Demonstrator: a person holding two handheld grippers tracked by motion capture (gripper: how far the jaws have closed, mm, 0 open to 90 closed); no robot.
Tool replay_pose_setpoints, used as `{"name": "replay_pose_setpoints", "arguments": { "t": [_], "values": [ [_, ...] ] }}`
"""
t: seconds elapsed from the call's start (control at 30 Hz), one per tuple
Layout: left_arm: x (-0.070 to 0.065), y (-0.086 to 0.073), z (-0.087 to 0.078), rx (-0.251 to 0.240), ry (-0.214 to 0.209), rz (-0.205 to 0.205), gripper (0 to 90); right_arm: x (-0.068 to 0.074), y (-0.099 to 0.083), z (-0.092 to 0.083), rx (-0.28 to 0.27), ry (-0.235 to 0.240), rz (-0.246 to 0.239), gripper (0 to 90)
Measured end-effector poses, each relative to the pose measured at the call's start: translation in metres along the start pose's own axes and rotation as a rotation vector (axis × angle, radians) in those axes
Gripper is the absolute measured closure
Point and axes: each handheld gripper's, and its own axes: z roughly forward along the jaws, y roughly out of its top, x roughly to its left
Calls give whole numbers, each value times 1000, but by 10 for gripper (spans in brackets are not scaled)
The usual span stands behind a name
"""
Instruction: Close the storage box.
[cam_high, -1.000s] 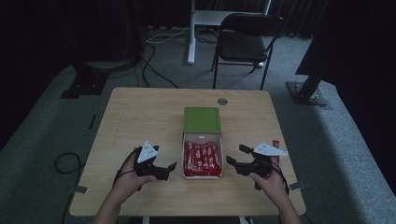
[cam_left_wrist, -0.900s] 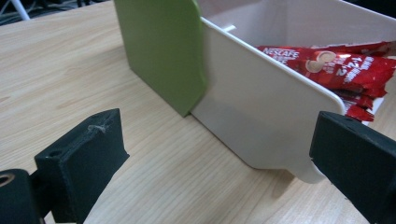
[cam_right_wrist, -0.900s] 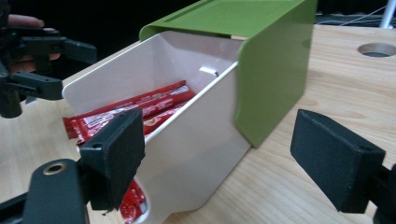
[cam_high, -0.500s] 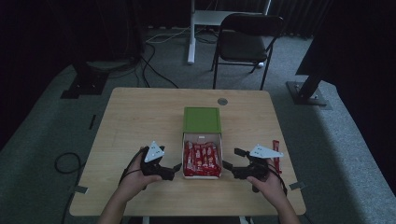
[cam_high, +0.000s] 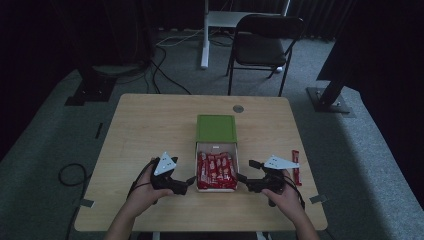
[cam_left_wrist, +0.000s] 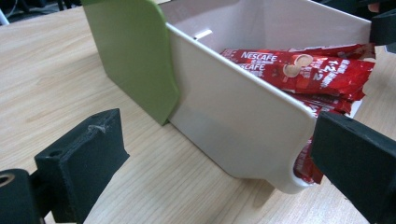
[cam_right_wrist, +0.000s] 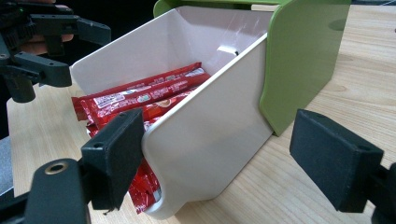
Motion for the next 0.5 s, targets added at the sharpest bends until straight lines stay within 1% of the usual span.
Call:
{"name": "replay_pose_setpoints", "arguments": {
  "t": [0.03,0.17,0.3,0.37,0.5],
  "values": [
    [-1,0,1,3,-6,0,41,0,0,0,1,0,-1,179],
    [-1,1,6,12,-6,-1,41,0,0,1,2,1,1,178],
    [0,1,9,13,0,0,41,-1,0,1,3,3,5,174],
    [1,1,9,16,-5,-5,39,-1,1,1,3,4,2,172],
    [1,1,11,22,-6,-2,39,-1,1,2,4,1,-1,170]
  ]
}}
